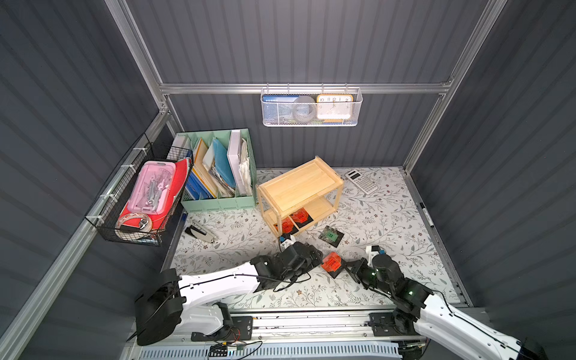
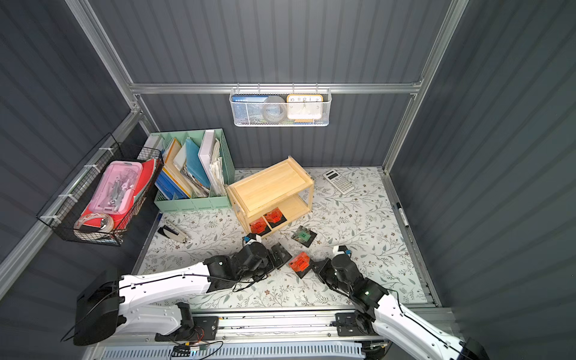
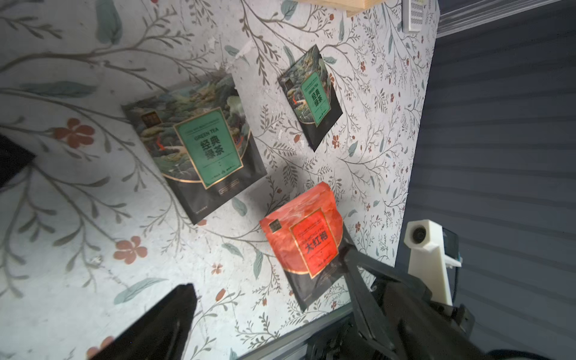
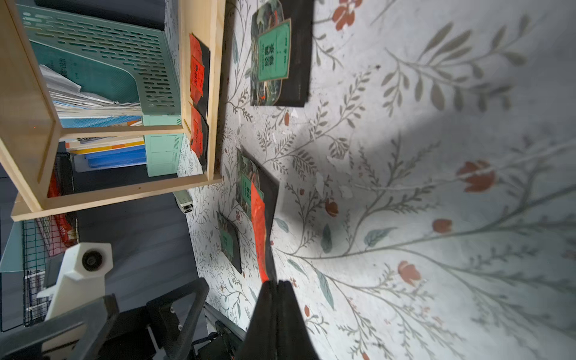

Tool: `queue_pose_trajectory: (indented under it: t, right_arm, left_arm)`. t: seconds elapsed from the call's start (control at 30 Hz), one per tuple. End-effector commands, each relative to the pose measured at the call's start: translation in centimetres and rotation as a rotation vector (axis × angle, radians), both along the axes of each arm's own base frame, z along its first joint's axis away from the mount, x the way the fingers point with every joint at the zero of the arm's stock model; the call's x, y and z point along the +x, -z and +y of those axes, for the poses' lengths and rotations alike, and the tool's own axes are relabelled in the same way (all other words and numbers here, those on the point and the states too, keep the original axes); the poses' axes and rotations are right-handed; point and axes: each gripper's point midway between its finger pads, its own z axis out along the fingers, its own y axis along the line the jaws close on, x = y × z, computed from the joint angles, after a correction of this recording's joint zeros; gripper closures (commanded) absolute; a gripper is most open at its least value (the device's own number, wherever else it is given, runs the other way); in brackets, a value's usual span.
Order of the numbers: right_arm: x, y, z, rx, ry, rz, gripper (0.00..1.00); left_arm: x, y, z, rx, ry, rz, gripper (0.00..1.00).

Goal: Place the tea bags on the shelf by color
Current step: Pick up the tea bag from the center of the board, then place the tea bag on the shelf.

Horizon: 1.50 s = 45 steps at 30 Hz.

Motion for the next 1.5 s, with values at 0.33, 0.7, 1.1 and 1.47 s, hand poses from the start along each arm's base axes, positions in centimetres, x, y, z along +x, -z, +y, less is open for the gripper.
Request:
queue_pose_trajectory:
  t: [0.33, 0.7, 1.1, 1.47]
  right_arm:
    - [5.5, -5.5, 1.1, 0.074, -0.051, -0.084, 1.0]
    - [10.3, -6.9, 0.2, 0.099, -0.033, -0.084, 1.0]
    - [14.7, -5.5, 0.1, 0.107, -0.035, -0.033, 1.0]
    - [18.8, -4.0, 0.7, 0.119, -0.01, -0.032, 1.0]
  left_arm:
    - [-1.3, -1.2, 6.7, 0.064, -0.136, -0.02, 0.0]
    - [-1.4, -3.9, 10.4, 0.09, -0.19, -0.12, 0.0]
    - [0.3, -5.4, 13.1, 0.138, -0.266, -0.183, 0.0]
    - [3.0, -5.6, 15.3, 0.204, -0.279, -0.19, 0.0]
